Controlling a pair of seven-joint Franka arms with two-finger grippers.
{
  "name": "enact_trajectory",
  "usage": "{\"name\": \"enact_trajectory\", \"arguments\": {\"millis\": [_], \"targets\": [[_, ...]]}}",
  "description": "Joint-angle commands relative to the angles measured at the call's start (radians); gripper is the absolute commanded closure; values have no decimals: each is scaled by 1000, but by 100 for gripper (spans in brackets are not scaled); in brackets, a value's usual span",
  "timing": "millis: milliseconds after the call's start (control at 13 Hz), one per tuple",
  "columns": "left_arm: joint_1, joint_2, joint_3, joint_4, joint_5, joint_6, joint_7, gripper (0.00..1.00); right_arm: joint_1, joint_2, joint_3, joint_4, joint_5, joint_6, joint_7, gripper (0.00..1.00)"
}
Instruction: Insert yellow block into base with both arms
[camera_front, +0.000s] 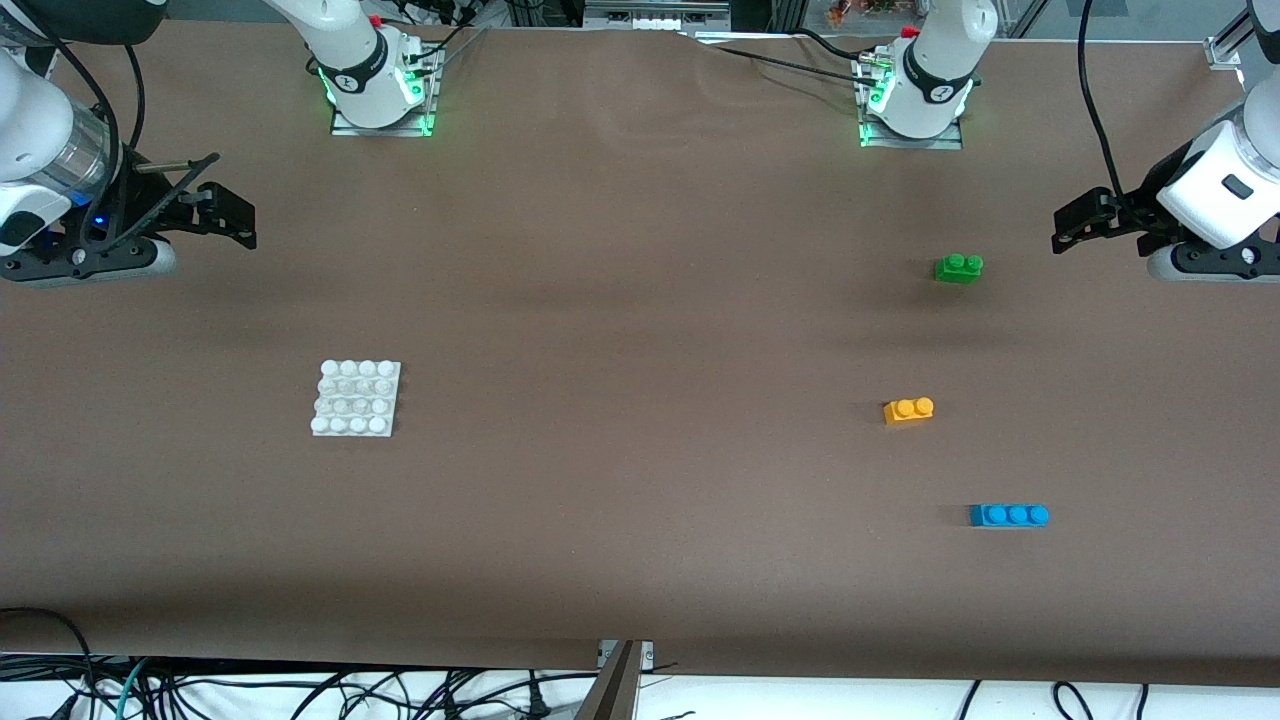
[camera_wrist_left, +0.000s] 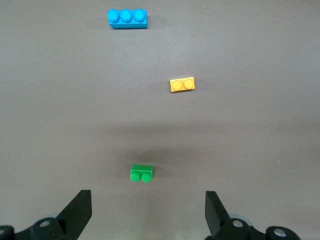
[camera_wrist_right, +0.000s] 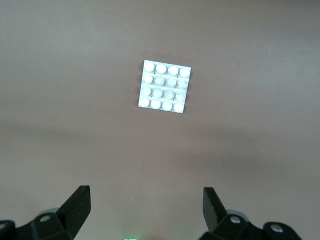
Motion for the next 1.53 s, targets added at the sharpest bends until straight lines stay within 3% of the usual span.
{"name": "enact_trajectory", "arguments": {"millis": [0,1457], "targets": [[3,34,-8,62,23,-38,19,0,-2,-5,0,-8,-2,17,12,1],[3,50,-6,67,24,-56,18,0,-2,0,0,-1,-5,22,10,1]]}}
